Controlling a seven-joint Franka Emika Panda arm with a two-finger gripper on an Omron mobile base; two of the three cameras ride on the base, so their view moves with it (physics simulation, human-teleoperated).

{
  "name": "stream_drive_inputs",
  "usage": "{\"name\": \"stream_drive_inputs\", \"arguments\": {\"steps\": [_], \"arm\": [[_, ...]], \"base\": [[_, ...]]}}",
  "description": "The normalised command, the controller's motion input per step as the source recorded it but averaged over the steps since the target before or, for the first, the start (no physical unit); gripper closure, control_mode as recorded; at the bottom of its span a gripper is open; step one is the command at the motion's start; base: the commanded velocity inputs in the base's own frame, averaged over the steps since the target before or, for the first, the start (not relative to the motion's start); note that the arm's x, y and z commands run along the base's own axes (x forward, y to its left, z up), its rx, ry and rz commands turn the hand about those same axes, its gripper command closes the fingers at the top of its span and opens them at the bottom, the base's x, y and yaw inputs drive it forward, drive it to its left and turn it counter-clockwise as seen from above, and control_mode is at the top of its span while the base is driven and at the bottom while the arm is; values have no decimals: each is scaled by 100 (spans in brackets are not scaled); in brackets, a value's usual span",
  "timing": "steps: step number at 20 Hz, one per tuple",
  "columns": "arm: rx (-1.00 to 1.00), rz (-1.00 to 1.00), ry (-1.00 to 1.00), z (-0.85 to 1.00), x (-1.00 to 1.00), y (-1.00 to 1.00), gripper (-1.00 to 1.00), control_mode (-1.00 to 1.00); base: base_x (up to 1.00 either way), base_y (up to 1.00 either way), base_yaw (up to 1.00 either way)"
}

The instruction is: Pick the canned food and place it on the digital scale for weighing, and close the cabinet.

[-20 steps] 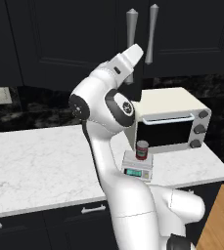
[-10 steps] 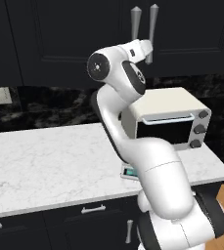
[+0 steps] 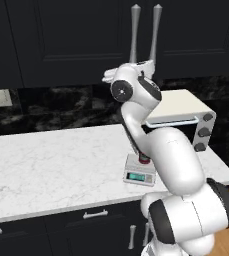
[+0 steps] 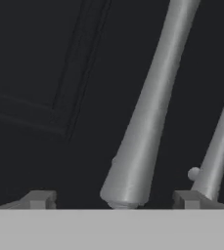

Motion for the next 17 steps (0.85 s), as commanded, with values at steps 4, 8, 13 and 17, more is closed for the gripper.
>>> {"name": "stream_drive_inputs", "arguments": {"steps": [4,8,13,17], "arm": [[16,10,0,-54,100,-39,-100,-100],[9,6,0,-53,100,-22,-100,-100],[12,3,-4,-14,32,-47,-100,-100],[14,0,0,0,-42,-37,-100,-100]], "base": [[0,0,0],[0,0,0],[0,0,0],[0,0,0]]}}
